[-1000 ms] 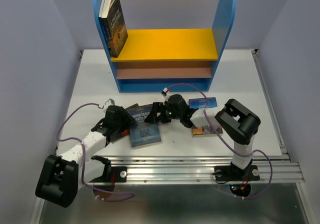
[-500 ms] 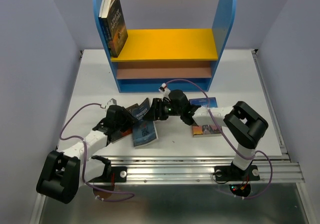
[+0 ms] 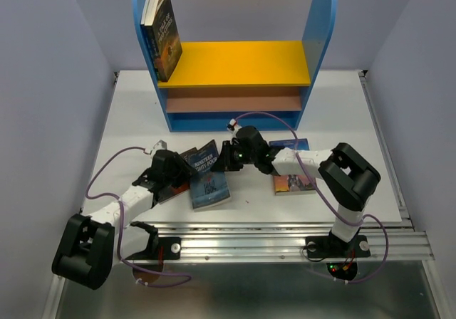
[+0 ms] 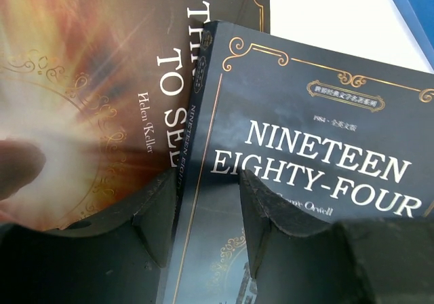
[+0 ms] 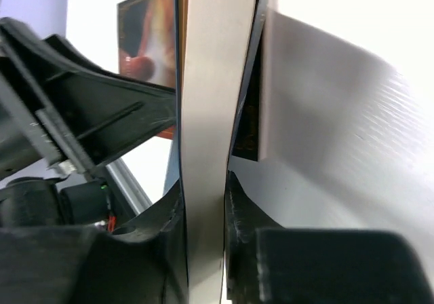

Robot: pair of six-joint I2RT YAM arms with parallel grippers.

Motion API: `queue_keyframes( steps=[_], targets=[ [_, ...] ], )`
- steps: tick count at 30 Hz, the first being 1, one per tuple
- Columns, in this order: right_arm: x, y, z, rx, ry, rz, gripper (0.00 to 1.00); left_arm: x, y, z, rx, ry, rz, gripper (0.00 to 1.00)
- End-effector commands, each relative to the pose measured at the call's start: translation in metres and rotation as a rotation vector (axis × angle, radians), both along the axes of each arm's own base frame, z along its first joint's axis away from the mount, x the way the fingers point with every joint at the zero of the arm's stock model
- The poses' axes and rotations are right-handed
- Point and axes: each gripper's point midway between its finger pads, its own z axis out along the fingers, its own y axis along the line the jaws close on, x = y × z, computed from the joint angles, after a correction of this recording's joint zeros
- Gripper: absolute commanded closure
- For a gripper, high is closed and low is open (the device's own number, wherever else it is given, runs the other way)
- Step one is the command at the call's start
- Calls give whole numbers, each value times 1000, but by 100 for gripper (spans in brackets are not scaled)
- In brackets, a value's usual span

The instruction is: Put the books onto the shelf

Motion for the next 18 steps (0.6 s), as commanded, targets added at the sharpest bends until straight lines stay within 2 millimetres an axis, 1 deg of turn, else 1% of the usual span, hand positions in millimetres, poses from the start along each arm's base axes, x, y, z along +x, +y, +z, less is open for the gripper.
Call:
queue_keyframes(
  steps=[1, 3, 4, 6, 7, 8, 9, 10, 11, 12, 13, 14, 15, 16, 17, 18],
  targets=[
    [-4, 22, 35, 75, -89, 59, 99, -8, -25, 15, -90, -19, -98, 48],
    [-3, 20, 41, 74, -123, 59, 99, -5, -27, 25, -96, -54, -115, 45],
    [-2, 18, 50, 83, -150, 52, 99, -1, -30, 38, -108, -94, -126, 43],
    [-1, 14, 61, 92, -179, 40, 99, 2, -32, 54, -116, -146, -140, 40],
    [0, 12, 69, 101, -196, 29, 99, 4, -32, 63, -119, -173, -146, 38],
    [2, 7, 72, 96, -217, 6, 99, 7, -33, 80, -119, -228, -163, 34],
    [2, 3, 94, 127, -255, -13, 99, 7, -34, 89, -120, -253, -172, 31],
    [5, -2, 105, 134, -280, -45, 99, 7, -34, 98, -120, -279, -183, 29],
    [4, -7, 113, 141, -304, -57, 99, 6, -36, 115, -122, -333, -213, 24],
    [3, -12, 124, 155, -326, -67, 99, 5, -37, 124, -126, -362, -227, 20],
    [2, -21, 150, 196, -364, -86, 99, 4, -39, 133, -130, -387, -241, 14],
    [0, -28, 153, 202, -366, -106, 99, 2, -41, 151, -144, -441, -264, 3],
    [2, -36, 163, 216, -379, -128, 99, 2, -42, 159, -146, -470, -279, 2],
    [1, -49, 185, 249, -412, -156, 99, 0, -44, 168, -148, -500, -301, 1],
    [3, -58, 187, 240, -419, -184, 99, -3, -46, 185, -148, -551, -333, 1],
    [3, -66, 195, 246, -437, -198, 99, -4, -47, 193, -147, -579, -346, 1]
  ],
)
